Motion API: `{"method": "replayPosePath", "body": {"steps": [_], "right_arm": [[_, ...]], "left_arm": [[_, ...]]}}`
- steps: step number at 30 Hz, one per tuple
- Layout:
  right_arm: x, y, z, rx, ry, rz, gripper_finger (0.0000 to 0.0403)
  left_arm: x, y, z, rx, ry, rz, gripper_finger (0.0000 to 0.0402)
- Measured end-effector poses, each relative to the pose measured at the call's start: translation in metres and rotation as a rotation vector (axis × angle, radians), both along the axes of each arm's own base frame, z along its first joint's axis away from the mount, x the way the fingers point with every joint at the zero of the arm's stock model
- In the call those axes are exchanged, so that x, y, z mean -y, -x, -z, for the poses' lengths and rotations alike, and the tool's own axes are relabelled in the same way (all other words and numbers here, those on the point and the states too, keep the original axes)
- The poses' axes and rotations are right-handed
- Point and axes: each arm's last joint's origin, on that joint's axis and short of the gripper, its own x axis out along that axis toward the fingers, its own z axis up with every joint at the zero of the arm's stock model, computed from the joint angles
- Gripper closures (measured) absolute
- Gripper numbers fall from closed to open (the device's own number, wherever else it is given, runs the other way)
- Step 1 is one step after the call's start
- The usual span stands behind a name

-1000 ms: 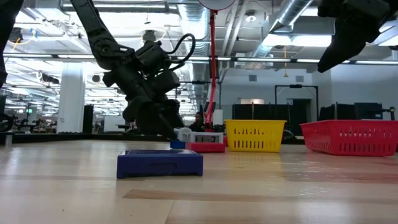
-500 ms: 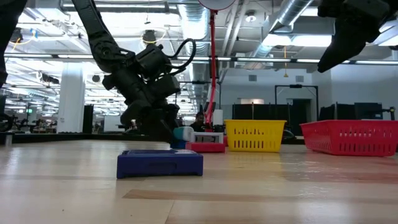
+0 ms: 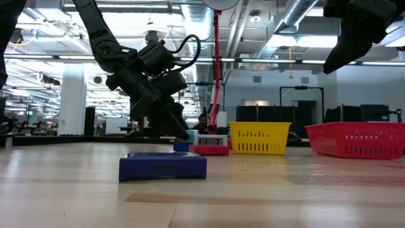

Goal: Pick & Place Office items
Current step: Put the blue charger adapter into the red bin

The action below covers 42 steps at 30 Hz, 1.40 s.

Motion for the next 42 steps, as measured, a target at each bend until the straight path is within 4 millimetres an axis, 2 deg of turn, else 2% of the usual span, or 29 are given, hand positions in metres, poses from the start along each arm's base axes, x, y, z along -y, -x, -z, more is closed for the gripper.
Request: {"method": "replayPosePath", "body": {"steps": [6,13,19,26,31,36,42], "right_arm": [[0.000,0.000,0.000,0.000,0.000,0.000,0.0214],[-0.002,-0.003,-0.002,0.044,-0.019,0.000,0.0214],[-0.006,-0.016,-0.002,0.158,0.044,-0.095,0.0214],[-0.011,-0.033,-0.009,0.330,0.163,-0.258,0.0205],[-0.014,-0.040,-0.018,0.382,0.265,-0.332,0.0160],[-0.019,-0.067,-0.011,0.418,0.359,-0.359,0.0107],[-0.028,-0.109,0.023,0.339,0.555,-0.452,0.0072]], "left_arm": [[0.000,0.000,0.000,-0.001,0.000,0.000,0.0245],[0.002,0.000,0.000,-0.002,0.002,0.004,0.0277],[0.003,0.001,-0.003,-0.007,0.042,-0.029,0.0268],[0.007,0.010,-0.041,0.052,0.106,-0.081,0.0277],[0.024,0.012,-0.069,0.134,0.293,-0.091,0.0267],[0.051,0.008,-0.077,0.150,0.402,-0.065,0.0272],[0.078,0.004,-0.081,0.154,0.491,-0.024,0.0269]]}}
